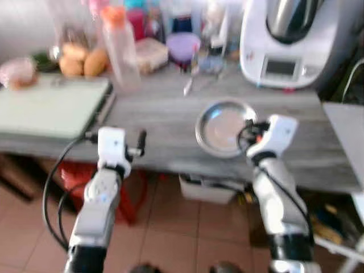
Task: Setting the table
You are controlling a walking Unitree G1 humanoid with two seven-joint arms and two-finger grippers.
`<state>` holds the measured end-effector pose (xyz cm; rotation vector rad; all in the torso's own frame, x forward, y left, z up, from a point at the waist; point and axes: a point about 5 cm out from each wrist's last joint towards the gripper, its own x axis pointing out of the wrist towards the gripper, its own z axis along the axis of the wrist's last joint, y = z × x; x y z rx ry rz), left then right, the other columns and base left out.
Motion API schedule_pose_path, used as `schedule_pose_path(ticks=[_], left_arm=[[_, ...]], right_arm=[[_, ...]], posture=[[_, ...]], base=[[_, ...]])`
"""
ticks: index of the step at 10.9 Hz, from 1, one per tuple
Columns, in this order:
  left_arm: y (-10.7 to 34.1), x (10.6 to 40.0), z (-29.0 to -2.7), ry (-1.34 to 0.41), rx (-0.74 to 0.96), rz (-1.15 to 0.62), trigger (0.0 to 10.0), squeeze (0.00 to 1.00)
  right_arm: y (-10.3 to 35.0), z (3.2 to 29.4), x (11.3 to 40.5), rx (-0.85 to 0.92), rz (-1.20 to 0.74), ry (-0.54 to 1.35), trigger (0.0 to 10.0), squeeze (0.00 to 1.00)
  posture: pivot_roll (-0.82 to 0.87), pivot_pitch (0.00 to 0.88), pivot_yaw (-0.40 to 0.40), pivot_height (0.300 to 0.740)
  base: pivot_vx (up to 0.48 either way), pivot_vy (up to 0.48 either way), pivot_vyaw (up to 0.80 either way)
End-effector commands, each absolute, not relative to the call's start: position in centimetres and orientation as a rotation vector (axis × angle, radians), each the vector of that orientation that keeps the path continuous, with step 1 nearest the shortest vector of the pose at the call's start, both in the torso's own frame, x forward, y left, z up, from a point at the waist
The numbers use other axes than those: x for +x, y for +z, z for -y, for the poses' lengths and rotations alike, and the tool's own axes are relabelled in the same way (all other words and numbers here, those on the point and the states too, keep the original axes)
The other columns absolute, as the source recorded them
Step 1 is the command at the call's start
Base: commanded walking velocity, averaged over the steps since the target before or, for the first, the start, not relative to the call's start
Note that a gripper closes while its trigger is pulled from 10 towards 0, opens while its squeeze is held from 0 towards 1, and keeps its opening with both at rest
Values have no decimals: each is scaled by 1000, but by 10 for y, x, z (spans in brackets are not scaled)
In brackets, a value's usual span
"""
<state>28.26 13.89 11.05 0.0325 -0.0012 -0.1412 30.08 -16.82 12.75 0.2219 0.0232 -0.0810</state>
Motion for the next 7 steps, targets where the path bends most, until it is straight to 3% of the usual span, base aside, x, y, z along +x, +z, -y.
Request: schedule_pose_path(ticks=[1,4,7], left_arm=[[112,281,-136,-154,32,2,10000,0],[115,275,-143,-136,61,1,10000,0],[112,258,-159,-115,101,-28,10000,0]], right_arm=[[124,172,302,237,-51,-117,10000,0],[108,164,307,397,-140,-162,10000,0],[98,159,317,441,-218,-179,10000,0]], posture=[[-27,0,7,740],[-5,0,16,740],[20,0,16,740]], base=[[0,0,0],[0,0,0],[0,0,0]])
